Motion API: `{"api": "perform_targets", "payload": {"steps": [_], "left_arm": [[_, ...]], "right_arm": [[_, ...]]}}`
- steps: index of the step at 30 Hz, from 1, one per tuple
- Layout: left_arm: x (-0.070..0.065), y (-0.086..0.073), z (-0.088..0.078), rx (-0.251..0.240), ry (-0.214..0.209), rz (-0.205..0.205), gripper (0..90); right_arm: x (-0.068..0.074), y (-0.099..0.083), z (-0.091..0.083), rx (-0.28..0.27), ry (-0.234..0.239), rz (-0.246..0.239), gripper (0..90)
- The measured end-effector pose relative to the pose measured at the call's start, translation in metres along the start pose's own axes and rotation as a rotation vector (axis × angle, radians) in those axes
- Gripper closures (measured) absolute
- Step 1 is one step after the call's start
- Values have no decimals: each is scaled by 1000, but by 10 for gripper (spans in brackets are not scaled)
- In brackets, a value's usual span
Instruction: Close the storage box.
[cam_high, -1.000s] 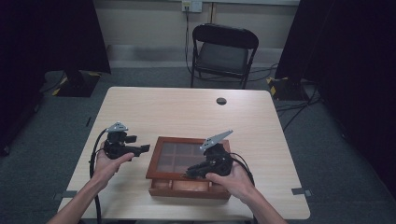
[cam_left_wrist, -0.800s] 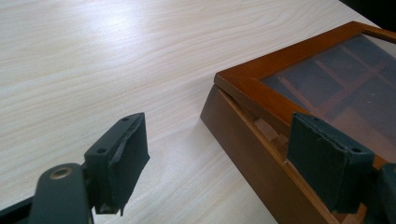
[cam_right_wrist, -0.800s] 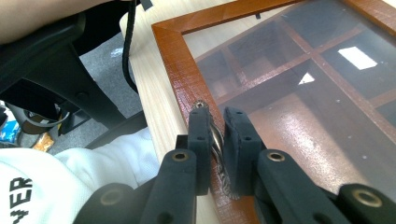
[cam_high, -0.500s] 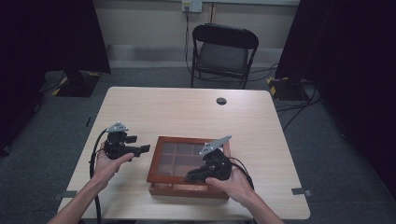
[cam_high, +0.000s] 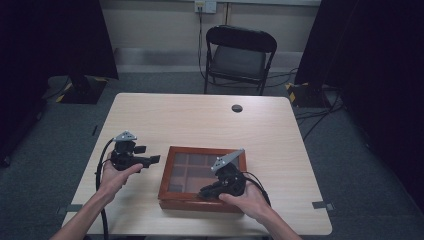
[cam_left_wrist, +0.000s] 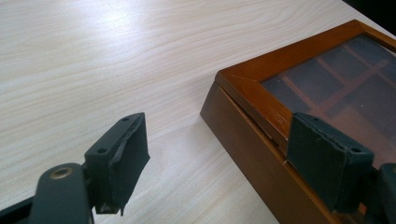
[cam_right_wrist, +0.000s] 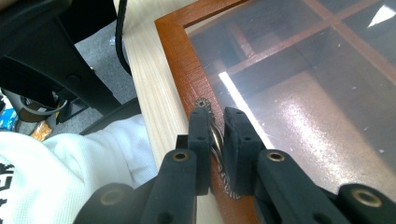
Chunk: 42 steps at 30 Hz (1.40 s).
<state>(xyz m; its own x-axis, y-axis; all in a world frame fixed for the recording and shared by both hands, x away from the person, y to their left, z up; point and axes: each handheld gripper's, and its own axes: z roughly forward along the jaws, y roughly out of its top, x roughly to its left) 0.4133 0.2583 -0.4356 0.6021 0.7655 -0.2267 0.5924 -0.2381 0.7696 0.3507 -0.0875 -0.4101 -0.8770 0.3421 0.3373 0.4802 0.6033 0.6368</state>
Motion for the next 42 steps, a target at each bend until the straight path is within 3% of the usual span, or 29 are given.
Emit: {"api": "perform_targets", "payload": {"steps": [6,13,20,25,33,38,41,42], "left_arm": [[0,-1,2,6,0,5,205],[0,0,1,11,4,17,205],[1,0,1,12,3,7,205],[0,0,-2,-5,-5,12,204],[2,-1,-8,-13,20,-3,208],[5,-2,-11,-10,35,-3,208],[5,-1,-12,-14,37,-14,213],[5,-1,-12,-14,37,-14,213]], "right_arm": [[-1,-1,3,13,0,-2,820],[-2,-5,15,64,-5,-1,822],[-3,-6,15,52,0,10,791],[-3,-3,8,-2,-4,11,655],[-15,1,-30,-169,-101,85,453],[-26,-3,-48,-201,-165,129,388],[-36,-11,-61,-228,-238,165,329],[-36,-11,-61,-228,-238,165,329]]}}
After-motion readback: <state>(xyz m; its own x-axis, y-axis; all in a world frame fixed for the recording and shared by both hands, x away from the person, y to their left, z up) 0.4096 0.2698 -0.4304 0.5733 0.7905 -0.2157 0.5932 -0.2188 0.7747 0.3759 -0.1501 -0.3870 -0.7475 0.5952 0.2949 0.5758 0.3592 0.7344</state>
